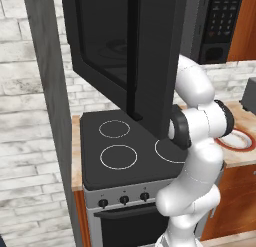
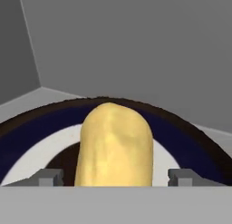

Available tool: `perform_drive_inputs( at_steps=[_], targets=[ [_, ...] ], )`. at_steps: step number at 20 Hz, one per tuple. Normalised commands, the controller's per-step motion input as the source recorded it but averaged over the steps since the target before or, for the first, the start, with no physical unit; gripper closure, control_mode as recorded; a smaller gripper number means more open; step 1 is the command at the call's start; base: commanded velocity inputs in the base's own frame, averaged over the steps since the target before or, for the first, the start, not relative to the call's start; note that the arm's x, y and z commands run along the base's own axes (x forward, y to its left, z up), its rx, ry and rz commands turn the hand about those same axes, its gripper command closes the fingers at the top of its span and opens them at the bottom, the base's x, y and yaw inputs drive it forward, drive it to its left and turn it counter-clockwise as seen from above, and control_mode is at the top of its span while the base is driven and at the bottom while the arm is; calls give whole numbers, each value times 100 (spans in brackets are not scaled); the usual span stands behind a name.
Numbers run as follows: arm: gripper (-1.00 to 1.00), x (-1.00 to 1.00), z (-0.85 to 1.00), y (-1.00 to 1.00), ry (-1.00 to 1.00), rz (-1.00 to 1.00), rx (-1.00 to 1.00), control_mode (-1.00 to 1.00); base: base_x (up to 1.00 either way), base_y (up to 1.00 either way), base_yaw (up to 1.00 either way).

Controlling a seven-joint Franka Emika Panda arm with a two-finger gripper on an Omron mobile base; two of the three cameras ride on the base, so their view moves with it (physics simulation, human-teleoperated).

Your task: Pick the potato from the counter and place it in the microwave. Then turn on the microwave.

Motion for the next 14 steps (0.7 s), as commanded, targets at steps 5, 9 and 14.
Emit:
perform_drive_inputs(
  at_steps=[5,9,14],
  targets=[
    [-100,-1,12,0,0,-4,0,-100,0,0,0],
    [-100,-36,34,-1,0,-5,3,-100,0,0,0],
    [-100,-69,31,-19,0,-6,8,-100,0,0,0]
  ],
)
